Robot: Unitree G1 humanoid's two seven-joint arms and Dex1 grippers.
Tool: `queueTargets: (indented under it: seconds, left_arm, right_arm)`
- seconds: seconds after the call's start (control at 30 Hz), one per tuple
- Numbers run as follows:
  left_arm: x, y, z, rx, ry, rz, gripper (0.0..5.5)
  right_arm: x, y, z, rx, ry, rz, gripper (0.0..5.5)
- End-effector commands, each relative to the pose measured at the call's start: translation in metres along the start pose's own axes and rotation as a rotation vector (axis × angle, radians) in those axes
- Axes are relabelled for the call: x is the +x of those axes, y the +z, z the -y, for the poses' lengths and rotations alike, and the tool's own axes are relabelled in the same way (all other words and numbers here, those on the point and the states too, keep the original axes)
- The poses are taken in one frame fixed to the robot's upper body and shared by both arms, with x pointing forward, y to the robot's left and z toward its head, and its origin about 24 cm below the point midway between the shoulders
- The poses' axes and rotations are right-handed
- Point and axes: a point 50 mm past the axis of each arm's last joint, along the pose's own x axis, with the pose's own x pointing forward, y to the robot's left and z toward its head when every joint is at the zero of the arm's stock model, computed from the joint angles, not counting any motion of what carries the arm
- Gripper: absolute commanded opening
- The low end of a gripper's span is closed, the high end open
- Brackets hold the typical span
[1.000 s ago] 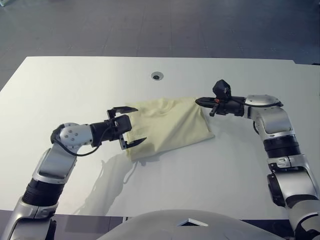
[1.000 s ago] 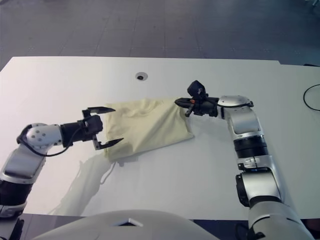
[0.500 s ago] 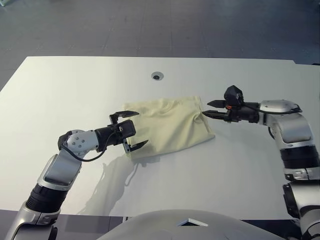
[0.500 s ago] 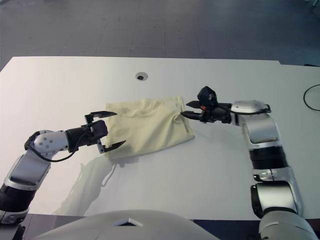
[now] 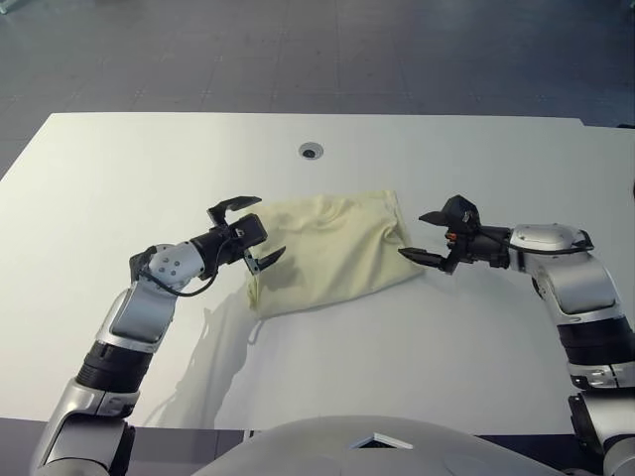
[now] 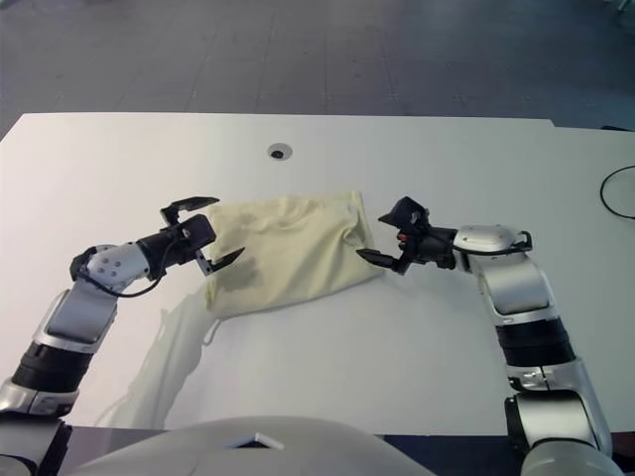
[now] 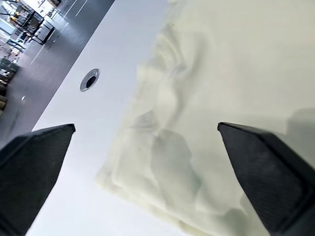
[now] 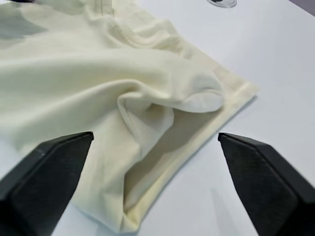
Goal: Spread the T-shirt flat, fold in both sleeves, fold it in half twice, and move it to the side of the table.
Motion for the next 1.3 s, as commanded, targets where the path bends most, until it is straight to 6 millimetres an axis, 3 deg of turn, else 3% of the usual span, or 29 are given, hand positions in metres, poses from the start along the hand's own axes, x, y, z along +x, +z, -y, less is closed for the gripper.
queueTargets:
  seconds: [0.03, 0.23, 0.43, 0.57, 0.77, 0.93, 1.1, 1.3]
  left_arm:
    - [0.005, -0.005, 0.001, 0.008, 0.014, -0.022, 5.40]
    - [0.011, -0.024, 0.006, 0.043, 0.015, -0.107, 5.40]
    - [0.010, -0.033, 0.014, 0.029, 0.001, -0.128, 5.40]
    - [0.015, -0.023, 0.007, 0.062, 0.016, -0.053, 5.40]
    - [0.019, 0.008, -0.017, 0.211, 0.058, 0.149, 5.40]
    - [0.007, 0.028, -0.034, 0.297, 0.092, 0.218, 5.40]
    - [-0.012, 0.041, 0.004, 0.225, -0.083, 0.254, 5.40]
    - [-0.027, 0.032, 0.045, 0.166, -0.221, 0.132, 5.40]
  right_arm:
    - [0.009, -0.015, 0.003, -0.141, -0.125, -0.123, 5.38]
    - [-0.012, -0.046, -0.004, -0.203, -0.189, -0.268, 5.38]
    - [-0.021, -0.049, -0.020, -0.169, -0.166, -0.270, 5.38]
    - [-0.026, -0.027, -0.024, -0.116, -0.175, -0.198, 5.38]
    - [-0.031, 0.031, -0.010, -0.098, -0.212, -0.044, 5.38]
    - [-0.026, 0.049, 0.004, -0.164, -0.243, -0.026, 5.38]
    - [0.013, 0.035, 0.019, -0.248, -0.261, -0.086, 5.38]
    - [0.032, 0.004, 0.036, -0.389, -0.288, -0.213, 5.38]
